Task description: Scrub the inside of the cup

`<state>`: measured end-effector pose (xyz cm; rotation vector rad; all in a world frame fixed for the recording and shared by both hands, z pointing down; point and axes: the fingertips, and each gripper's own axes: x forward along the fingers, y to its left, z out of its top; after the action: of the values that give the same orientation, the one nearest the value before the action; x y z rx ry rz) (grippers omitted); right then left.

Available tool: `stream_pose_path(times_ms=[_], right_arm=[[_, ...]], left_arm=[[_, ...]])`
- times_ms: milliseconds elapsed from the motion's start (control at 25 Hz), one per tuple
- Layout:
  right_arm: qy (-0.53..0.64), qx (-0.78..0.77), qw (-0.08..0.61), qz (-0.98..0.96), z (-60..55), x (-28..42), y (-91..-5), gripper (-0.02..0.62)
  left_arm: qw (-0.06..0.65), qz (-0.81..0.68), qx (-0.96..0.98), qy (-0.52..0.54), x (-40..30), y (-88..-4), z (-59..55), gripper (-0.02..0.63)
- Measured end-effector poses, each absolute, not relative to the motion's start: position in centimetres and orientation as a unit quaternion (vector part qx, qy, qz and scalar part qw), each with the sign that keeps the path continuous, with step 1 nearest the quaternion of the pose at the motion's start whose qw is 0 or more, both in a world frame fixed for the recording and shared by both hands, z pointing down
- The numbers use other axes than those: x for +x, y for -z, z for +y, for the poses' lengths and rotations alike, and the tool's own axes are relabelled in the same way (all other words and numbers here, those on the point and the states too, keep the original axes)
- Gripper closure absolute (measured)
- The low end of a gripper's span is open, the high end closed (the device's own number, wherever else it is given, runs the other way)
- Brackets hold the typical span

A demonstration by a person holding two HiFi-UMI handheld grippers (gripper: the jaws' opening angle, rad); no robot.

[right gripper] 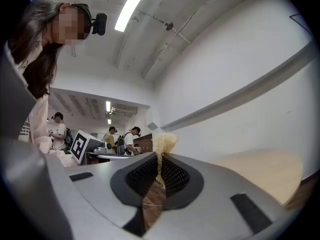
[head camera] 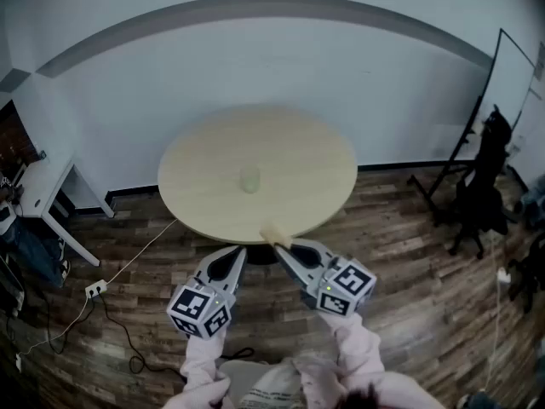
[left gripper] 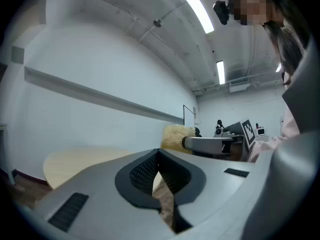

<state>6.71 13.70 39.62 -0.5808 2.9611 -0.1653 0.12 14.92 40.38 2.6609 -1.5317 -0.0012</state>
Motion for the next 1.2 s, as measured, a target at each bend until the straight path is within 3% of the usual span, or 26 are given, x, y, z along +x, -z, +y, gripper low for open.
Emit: stream_pose_path(times_ms=[1200], right_arm=[[0.085, -0.162, 0.064, 0.981, 11.4, 6.7, -40.9, 0.569]], left_arm=[[0.053, -0.532, 0.845, -0.008, -0.4, -42.0, 14.0, 0.606]])
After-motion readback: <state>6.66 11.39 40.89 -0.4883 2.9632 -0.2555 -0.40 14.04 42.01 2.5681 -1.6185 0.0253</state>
